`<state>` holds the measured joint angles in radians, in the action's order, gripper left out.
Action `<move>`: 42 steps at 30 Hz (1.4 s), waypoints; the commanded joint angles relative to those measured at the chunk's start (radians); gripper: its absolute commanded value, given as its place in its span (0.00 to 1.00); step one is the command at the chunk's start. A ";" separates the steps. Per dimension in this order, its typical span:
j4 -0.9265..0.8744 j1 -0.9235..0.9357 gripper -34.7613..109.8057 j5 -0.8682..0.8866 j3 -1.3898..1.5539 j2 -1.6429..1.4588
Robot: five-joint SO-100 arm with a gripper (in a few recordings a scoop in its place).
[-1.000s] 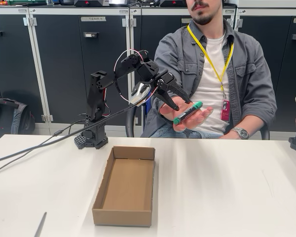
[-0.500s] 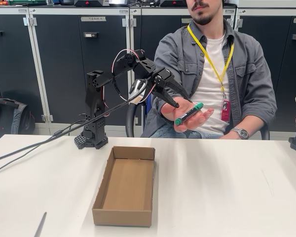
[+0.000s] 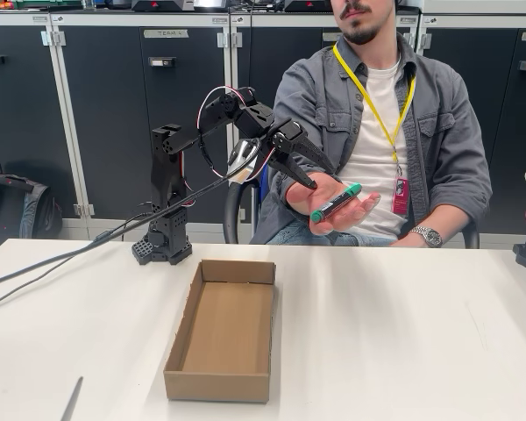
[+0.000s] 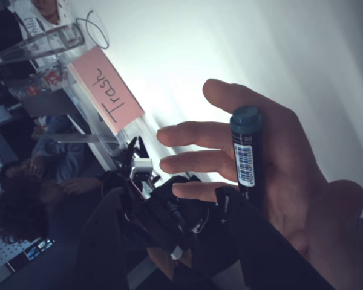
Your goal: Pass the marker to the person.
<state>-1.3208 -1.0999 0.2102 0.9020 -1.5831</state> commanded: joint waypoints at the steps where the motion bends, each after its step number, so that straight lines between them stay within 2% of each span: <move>1: 0.025 0.002 0.45 -0.009 -0.011 -0.063; 42: 0.071 0.005 0.45 -0.023 0.020 -0.084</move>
<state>-1.2701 -1.0937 0.2025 0.9281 -1.6015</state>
